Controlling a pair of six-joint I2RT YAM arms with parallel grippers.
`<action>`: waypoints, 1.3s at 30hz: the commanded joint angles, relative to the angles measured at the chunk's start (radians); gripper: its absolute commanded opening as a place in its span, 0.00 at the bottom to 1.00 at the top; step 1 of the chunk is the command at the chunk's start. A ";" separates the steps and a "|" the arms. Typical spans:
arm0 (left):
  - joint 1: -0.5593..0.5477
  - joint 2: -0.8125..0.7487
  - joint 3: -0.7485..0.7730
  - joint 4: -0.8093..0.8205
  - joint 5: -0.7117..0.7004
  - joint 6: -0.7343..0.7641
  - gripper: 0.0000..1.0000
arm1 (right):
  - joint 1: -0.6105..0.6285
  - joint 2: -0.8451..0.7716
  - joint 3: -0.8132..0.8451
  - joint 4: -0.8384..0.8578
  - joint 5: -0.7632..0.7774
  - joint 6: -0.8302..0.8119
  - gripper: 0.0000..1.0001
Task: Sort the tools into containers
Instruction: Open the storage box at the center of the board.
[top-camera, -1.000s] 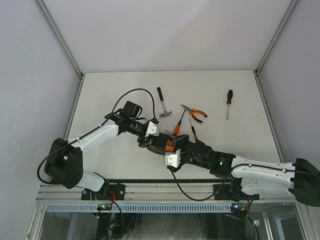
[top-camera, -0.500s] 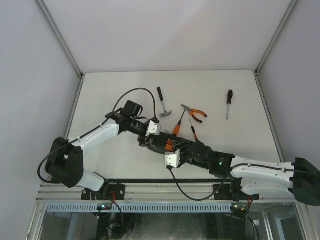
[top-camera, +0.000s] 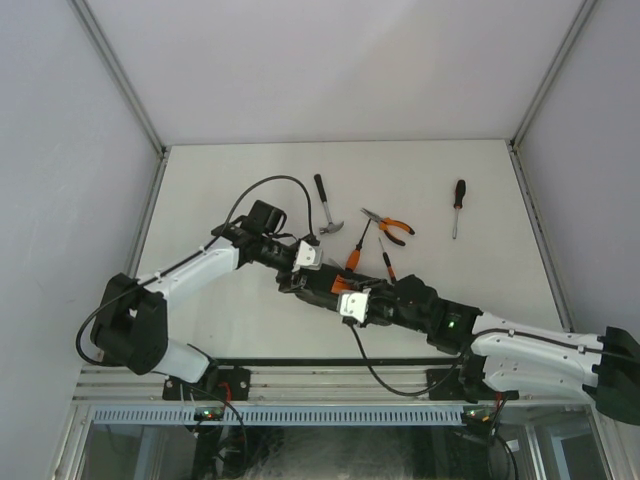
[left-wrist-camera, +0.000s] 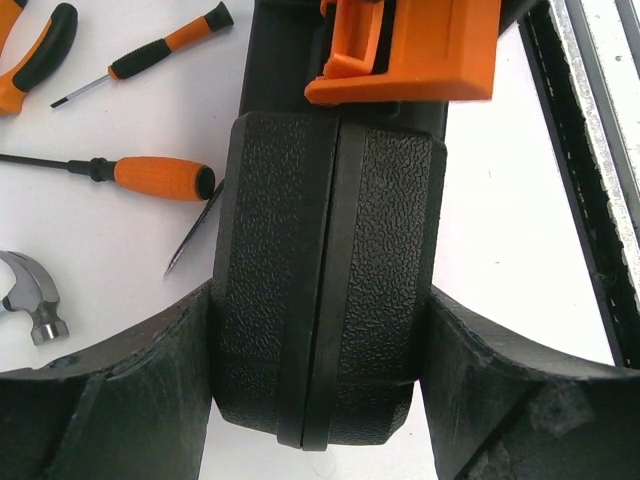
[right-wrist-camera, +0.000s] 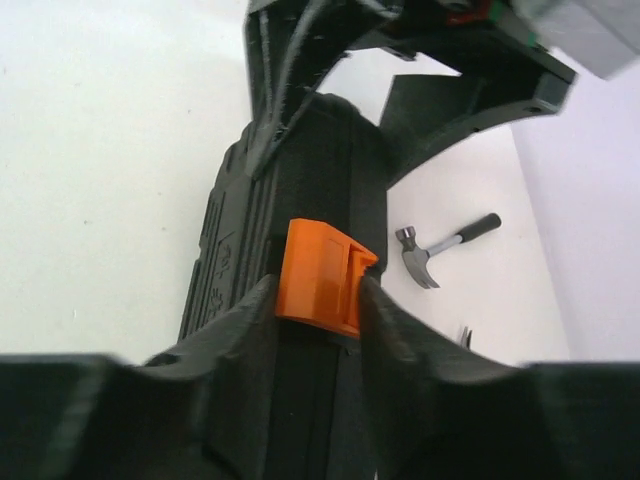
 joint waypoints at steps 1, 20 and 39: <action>-0.001 0.028 0.038 -0.041 -0.065 0.009 0.00 | -0.075 -0.051 0.005 0.058 -0.074 0.127 0.31; -0.001 0.033 0.043 -0.049 -0.063 0.013 0.00 | -0.180 -0.045 0.005 0.106 0.008 0.306 0.41; -0.003 0.027 0.040 -0.052 -0.065 0.027 0.00 | -0.463 -0.121 0.085 -0.086 -0.203 0.901 0.59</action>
